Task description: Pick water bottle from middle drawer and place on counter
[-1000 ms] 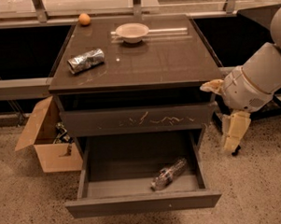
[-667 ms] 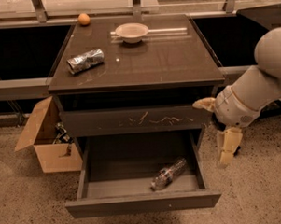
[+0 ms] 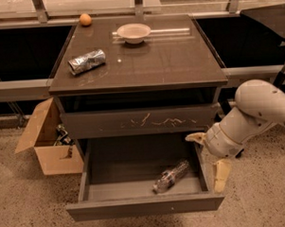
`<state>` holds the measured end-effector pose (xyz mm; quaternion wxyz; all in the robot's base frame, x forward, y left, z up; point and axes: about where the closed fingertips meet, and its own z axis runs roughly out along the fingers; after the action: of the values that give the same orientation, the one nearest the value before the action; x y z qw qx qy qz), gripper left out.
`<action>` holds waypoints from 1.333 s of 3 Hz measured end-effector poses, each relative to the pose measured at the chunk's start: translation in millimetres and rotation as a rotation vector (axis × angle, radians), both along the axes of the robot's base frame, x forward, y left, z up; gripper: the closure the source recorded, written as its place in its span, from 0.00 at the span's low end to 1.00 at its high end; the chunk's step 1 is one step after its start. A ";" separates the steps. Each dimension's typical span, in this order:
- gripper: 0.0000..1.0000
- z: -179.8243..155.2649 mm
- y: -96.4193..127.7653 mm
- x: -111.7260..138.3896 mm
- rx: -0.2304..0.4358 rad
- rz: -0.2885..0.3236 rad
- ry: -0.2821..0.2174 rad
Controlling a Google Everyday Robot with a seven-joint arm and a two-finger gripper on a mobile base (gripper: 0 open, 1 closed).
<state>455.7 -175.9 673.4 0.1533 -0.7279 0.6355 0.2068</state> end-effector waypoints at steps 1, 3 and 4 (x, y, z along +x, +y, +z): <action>0.00 -59.4 5.2 -1.5 0.037 0.021 0.056; 0.00 -80.2 7.4 9.9 0.015 0.060 0.047; 0.00 -98.0 8.4 20.5 -0.006 0.093 0.039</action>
Offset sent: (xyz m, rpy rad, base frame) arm -0.0006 0.0043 -0.0513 0.0310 0.0445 0.0197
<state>476.2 -167.5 575.4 0.1287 -0.7530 0.6045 0.2261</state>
